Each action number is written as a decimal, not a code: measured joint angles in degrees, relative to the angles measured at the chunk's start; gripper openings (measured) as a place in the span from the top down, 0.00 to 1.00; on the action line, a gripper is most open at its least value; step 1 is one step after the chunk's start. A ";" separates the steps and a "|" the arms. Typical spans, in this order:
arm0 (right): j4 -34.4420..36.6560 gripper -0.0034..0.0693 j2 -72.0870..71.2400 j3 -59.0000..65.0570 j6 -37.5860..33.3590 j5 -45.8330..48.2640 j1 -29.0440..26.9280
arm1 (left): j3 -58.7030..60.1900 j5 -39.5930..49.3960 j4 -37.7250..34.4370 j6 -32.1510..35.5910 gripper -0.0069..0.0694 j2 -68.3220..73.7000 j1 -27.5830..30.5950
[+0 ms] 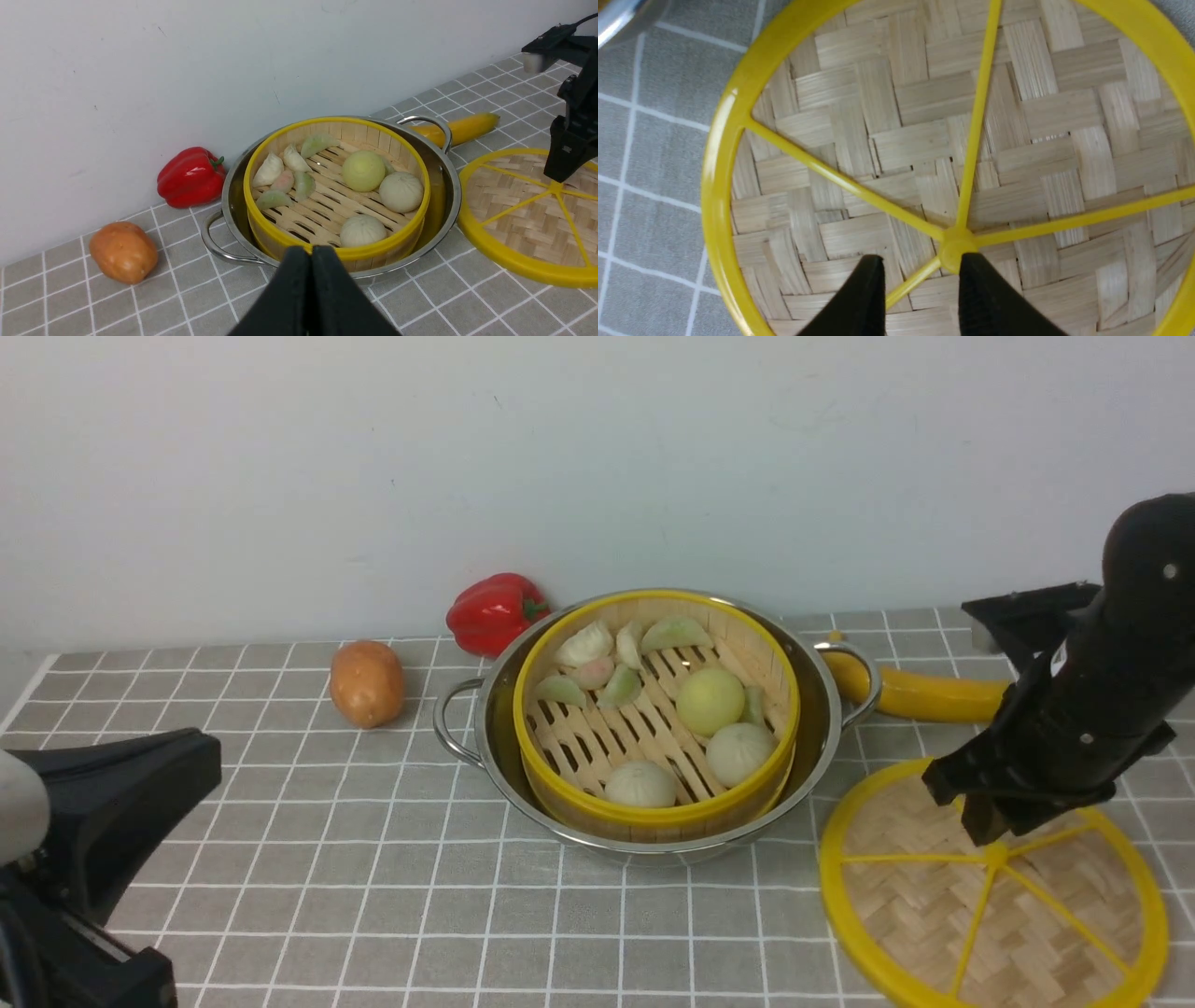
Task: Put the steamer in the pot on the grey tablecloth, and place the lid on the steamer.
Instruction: 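Move the gripper down to the bamboo steamer lid and grasp its center knob, then place the bamboo steamer lid onto the steamer basket in the pot with the right gripper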
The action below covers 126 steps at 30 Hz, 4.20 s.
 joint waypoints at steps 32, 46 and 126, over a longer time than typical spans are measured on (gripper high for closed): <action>-4.12 0.75 -4.65 -0.48 1.25 10.13 0.00 | 0.11 3.22 0.56 0.71 0.94 0.00 0.00; -2.19 0.75 0.37 -29.34 3.00 12.98 9.19 | 0.22 4.32 0.56 4.53 0.94 -0.22 0.00; -0.88 0.75 29.91 -55.35 -3.46 9.10 17.91 | 19.04 -15.27 -0.81 -0.61 0.92 -20.83 0.00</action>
